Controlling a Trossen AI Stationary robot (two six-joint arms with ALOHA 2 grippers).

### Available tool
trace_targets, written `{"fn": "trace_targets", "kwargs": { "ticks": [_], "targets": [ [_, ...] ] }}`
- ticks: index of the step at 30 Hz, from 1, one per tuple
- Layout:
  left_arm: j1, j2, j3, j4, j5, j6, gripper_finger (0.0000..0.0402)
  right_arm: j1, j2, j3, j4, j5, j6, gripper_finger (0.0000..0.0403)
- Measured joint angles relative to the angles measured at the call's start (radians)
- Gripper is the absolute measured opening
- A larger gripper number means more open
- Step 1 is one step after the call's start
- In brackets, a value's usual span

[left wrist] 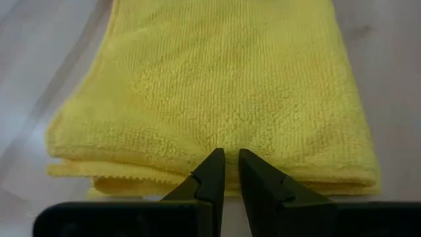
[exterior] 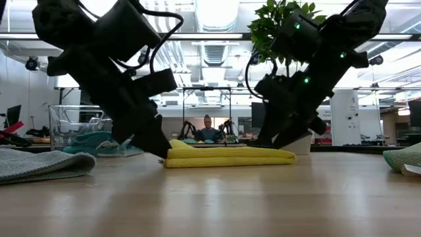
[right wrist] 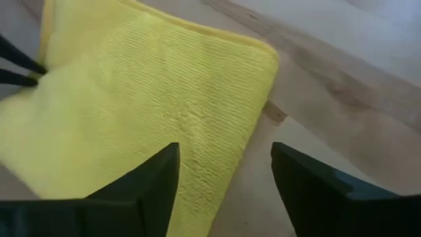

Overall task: Fold microfiber towels
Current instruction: Fold the yellow microfiber towel

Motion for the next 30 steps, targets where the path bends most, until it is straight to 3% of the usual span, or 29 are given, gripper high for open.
{"fn": "trace_targets", "kwargs": {
  "ticks": [6,11,22,30],
  "targets": [
    [0.0,0.005,0.0,0.001,0.0,-0.005,0.0033,0.0,0.088,-0.002,0.109,0.0,0.018,0.0253],
    [0.0,0.001,0.0,-0.004,0.005,-0.004,0.0033,0.0,0.118,-0.001,0.177,-0.011,0.016,0.0244],
    [0.0,-0.018,0.002,-0.008,0.013,-0.004,0.0033,-0.002,0.115,-0.001,0.182,-0.017,0.001,0.0171],
    [0.0,-0.168,0.013,-0.115,0.031,0.026,0.0033,-0.004,0.115,-0.001,0.185,-0.016,-0.04,0.0084]
  ]
}}
